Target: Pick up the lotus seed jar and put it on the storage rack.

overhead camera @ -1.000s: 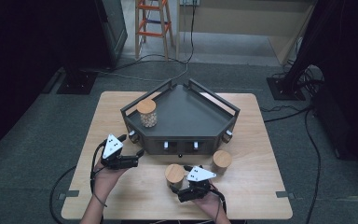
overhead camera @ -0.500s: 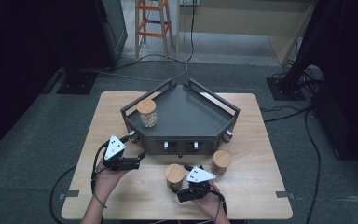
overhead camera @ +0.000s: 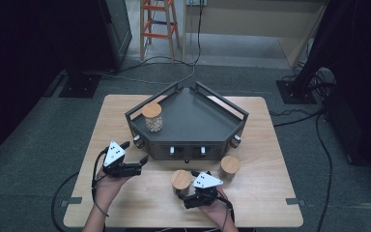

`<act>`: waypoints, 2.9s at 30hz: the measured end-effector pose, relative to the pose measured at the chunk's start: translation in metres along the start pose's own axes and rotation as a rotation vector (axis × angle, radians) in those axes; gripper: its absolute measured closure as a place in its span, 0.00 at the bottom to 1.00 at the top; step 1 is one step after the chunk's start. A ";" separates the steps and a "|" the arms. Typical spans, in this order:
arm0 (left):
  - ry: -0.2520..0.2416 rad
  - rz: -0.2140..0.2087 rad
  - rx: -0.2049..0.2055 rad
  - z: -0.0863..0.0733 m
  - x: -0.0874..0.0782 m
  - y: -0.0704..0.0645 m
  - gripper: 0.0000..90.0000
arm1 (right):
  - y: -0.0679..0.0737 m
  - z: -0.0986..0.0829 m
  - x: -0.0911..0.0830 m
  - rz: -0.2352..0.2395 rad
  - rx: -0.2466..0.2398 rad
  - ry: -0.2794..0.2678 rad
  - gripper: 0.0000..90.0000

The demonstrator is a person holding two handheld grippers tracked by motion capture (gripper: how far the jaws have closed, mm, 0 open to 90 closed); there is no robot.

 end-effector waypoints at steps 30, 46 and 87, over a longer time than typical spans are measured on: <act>-0.002 -0.008 0.016 -0.009 -0.010 -0.001 0.10 | 0.002 0.004 0.003 0.033 -0.052 0.033 0.03; -0.002 -0.022 0.040 -0.023 -0.013 -0.008 0.10 | 0.001 0.004 0.003 0.027 -0.042 0.037 0.04; -0.003 -0.049 0.044 -0.055 -0.023 -0.024 0.10 | -0.002 0.004 0.002 0.035 -0.020 0.038 0.05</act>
Point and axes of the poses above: each handheld gripper's, and its own axes: x roughly forward along the jaws, z roughly out of its top, y roughly to its left, the point moved 4 cm from there along x, roughly forward along the jaws, and after that the axes turned 11 degrees about -y, right-handed, at the moved point
